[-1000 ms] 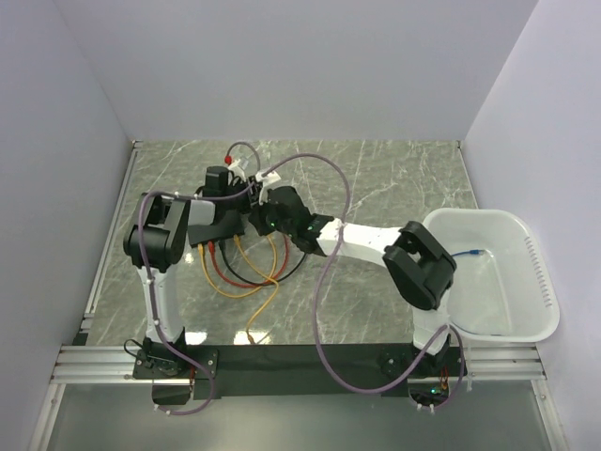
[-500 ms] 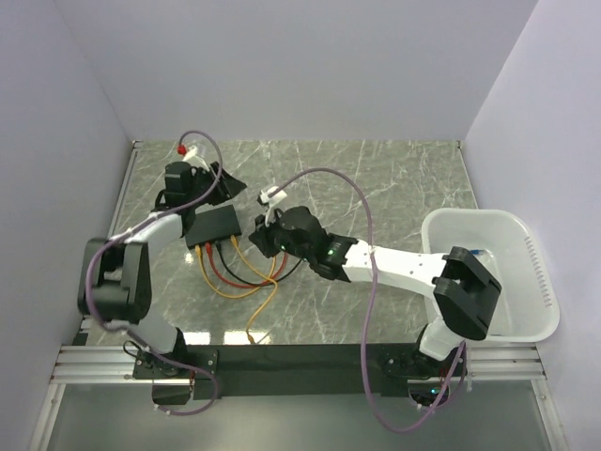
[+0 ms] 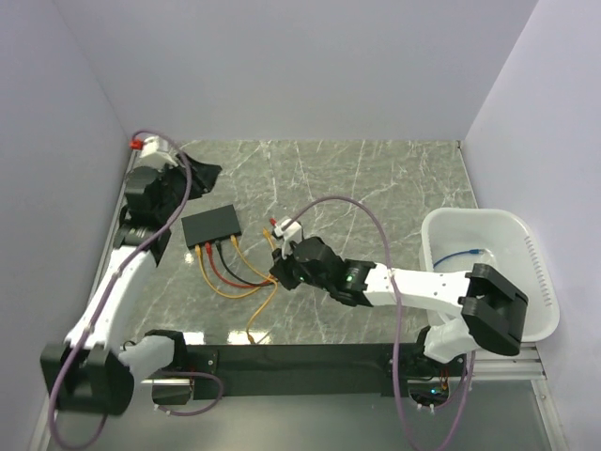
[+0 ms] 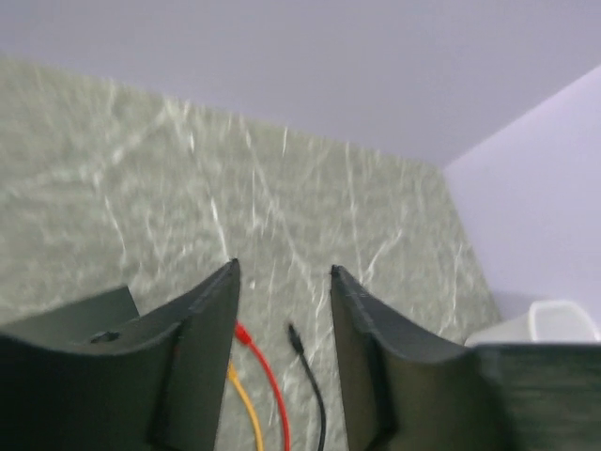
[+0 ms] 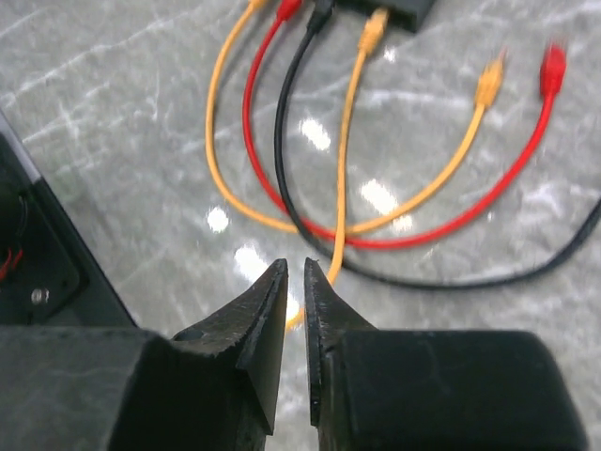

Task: Insert the plug into the switch port

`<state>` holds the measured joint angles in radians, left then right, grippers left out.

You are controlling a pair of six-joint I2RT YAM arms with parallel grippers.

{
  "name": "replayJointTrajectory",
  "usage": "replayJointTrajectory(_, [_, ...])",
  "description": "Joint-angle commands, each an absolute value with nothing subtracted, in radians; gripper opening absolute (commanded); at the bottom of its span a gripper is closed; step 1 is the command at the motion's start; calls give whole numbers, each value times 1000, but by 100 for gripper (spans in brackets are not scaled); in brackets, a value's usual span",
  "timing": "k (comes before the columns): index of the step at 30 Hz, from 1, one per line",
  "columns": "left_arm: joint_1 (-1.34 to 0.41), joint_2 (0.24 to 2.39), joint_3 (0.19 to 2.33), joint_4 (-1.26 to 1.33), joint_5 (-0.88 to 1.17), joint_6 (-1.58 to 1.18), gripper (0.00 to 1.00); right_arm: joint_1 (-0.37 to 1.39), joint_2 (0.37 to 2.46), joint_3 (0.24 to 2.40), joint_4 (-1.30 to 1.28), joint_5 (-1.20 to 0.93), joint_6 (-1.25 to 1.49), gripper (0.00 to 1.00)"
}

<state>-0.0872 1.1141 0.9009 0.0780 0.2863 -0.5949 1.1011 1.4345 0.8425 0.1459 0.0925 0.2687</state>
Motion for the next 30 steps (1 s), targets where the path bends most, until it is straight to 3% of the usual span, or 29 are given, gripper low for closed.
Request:
replayJointTrajectory(1, [-83, 970, 874, 74, 164, -580, 46, 1117, 1355, 810, 152, 140, 293, 21])
replayJointTrajectory(7, [-83, 936, 842, 107, 141, -574, 46, 1134, 1296, 784, 127, 137, 295, 40])
replayJointTrajectory(9, [-83, 924, 848, 98, 143, -560, 51, 1141, 1279, 784, 112, 135, 290, 48])
replayJointTrajectory(10, [-83, 919, 845, 103, 152, -557, 54, 1144, 1272, 784, 109, 141, 290, 59])
replayJointTrajectory(12, [-83, 910, 841, 115, 161, -558, 61, 1149, 1252, 778, 98, 146, 293, 70])
replayJointTrajectory(15, [-83, 885, 833, 132, 186, -561, 71, 1154, 1227, 767, 91, 152, 302, 78])
replayJointTrajectory(23, [-121, 790, 784, 170, 123, -538, 79, 1161, 1154, 756, 43, 147, 308, 82])
replayJointTrajectory(30, [-143, 426, 593, 320, -42, -529, 87, 1164, 1097, 742, 43, 135, 330, 84])
